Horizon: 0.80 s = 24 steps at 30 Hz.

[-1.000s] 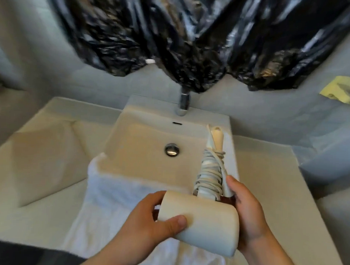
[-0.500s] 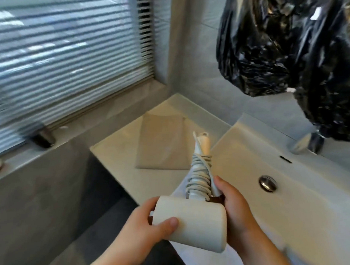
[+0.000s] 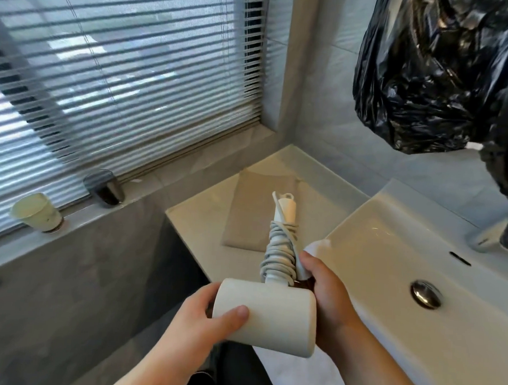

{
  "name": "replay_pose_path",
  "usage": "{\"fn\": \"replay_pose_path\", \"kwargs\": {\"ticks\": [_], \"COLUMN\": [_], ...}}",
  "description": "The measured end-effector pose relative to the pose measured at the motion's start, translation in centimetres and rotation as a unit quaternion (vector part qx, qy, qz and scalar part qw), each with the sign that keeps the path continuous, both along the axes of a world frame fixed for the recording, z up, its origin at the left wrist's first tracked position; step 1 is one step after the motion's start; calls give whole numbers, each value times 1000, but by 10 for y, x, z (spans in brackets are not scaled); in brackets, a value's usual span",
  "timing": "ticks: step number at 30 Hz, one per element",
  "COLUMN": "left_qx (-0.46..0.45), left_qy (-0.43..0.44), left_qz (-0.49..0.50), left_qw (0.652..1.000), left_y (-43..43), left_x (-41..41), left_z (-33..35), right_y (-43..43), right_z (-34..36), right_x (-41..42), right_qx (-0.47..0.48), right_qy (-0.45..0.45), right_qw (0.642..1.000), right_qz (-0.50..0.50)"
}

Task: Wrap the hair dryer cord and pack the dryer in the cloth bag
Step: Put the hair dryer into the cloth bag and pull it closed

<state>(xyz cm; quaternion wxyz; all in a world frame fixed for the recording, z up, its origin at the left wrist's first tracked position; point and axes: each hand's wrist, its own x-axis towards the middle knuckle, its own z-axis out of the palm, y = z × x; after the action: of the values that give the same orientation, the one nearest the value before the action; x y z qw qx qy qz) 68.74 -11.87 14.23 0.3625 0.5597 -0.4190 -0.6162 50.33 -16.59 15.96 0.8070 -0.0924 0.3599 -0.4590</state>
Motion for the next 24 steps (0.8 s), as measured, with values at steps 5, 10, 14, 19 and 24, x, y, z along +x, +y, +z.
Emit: {"fn": "replay_pose_path", "kwargs": {"ticks": [5, 10, 14, 19, 24], "left_qx": [-2, 24, 60, 94, 116], "left_qy": [4, -11, -16, -37, -38], "left_qz": [-25, -61, -103, -179, -251], "left_qw": [1000, 998, 993, 979, 960], "left_y": [-43, -121, -202, -292, -344], "left_x": [15, 43, 72, 99, 95], "left_z": [-16, -30, -38, -51, -63], "right_y": [-39, -105, -172, -234, -265], "right_z": [-22, -45, -59, -69, -73], "right_x": [9, 31, 57, 73, 71], "right_qx": [11, 33, 55, 96, 141], "right_qy": [48, 81, 101, 104, 140], "right_qw": [999, 995, 990, 987, 972], "right_qz": [-16, -48, -82, -76, -124]}}
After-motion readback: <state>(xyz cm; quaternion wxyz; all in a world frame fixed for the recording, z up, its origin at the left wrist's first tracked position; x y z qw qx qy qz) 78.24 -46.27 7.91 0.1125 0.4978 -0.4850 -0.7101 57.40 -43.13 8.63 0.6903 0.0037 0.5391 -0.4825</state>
